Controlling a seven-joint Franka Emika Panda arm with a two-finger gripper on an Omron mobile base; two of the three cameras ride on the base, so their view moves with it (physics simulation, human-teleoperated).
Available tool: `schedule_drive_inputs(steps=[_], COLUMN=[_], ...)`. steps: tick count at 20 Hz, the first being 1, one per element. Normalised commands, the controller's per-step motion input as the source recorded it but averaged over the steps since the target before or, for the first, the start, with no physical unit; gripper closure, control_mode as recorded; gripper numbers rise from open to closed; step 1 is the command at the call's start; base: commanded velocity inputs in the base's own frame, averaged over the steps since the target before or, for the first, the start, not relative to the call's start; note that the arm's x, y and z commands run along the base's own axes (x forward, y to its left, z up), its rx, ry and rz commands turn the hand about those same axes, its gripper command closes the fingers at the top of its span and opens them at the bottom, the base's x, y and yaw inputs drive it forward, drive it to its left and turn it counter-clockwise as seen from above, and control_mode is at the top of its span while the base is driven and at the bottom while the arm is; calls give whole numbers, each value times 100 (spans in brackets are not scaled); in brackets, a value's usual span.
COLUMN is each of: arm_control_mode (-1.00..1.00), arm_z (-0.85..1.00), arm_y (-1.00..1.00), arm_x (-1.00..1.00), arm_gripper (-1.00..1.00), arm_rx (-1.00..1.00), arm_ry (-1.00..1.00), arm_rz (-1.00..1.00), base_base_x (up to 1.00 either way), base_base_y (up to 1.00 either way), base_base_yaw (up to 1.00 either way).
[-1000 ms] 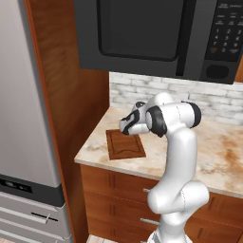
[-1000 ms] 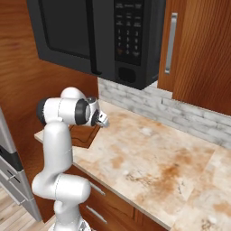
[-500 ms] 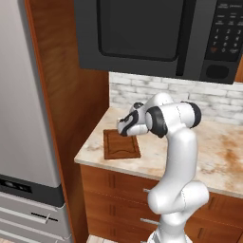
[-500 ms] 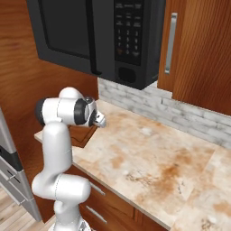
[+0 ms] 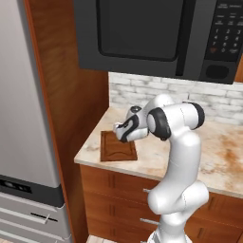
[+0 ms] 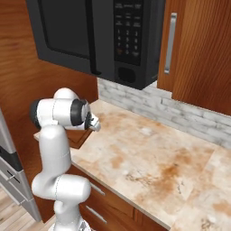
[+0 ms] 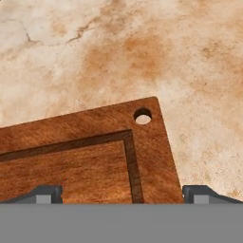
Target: Move the cutting board and knife to the sink. Then move spray from the cabinet to the counter.
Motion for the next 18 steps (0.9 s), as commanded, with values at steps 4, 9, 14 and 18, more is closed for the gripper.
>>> schedule_drive_inputs(steps=[4, 9, 14, 18], arm_control_mode=[-100, -100, -100, -100], arm_z=[-68, -74, -89, -93], arm_y=[79, 86, 82, 56], arm_x=[-77, -86, -94, -94], arm_gripper=[-100, -100, -100, -100], arm_rx=[0, 0, 0, 0], arm_ry=[13, 17, 16, 5], arm_rz=[6, 12, 20, 20], base_base_x=[0, 0, 0, 0], base_base_y=[0, 0, 0, 0], base_base_yaw=[0, 0, 0, 0])
